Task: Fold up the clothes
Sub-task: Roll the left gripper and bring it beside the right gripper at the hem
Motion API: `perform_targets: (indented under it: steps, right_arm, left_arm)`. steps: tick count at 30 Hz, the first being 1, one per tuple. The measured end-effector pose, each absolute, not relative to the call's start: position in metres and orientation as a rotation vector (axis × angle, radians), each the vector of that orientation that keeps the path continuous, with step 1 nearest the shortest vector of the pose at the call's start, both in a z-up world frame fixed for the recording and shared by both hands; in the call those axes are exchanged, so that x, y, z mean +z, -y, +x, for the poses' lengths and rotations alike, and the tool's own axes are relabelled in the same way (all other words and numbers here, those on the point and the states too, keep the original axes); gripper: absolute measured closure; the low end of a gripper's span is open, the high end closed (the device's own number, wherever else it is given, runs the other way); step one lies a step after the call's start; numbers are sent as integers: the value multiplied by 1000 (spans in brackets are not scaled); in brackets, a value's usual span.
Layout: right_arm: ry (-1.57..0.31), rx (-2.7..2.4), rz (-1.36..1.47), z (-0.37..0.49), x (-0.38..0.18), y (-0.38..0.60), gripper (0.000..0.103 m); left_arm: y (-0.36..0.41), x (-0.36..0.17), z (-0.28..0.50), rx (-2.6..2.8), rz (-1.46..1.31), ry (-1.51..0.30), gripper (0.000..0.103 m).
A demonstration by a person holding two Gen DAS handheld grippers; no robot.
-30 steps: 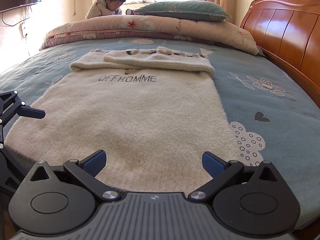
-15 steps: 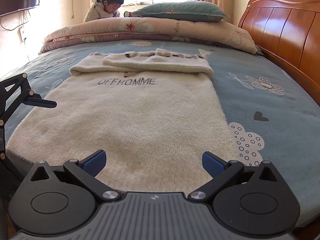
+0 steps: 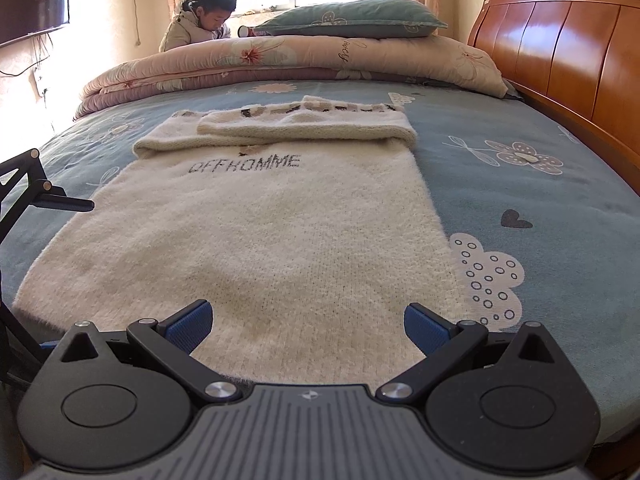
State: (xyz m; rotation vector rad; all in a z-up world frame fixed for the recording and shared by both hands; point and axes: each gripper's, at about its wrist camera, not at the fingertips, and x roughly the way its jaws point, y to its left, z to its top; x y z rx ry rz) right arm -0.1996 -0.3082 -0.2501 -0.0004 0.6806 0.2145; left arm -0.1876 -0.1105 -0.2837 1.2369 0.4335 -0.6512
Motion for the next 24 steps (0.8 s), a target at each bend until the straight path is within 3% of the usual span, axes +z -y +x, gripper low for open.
perform_targets:
  steps: [7, 24]
  right_arm:
    - [-683, 217, 17, -201, -251, 309, 0]
    - [-640, 347, -76, -209, -245, 275, 0]
  left_arm:
    - [108, -290, -189, -598, 1319, -357, 0]
    - [120, -293, -186, -551, 1226, -303, 1]
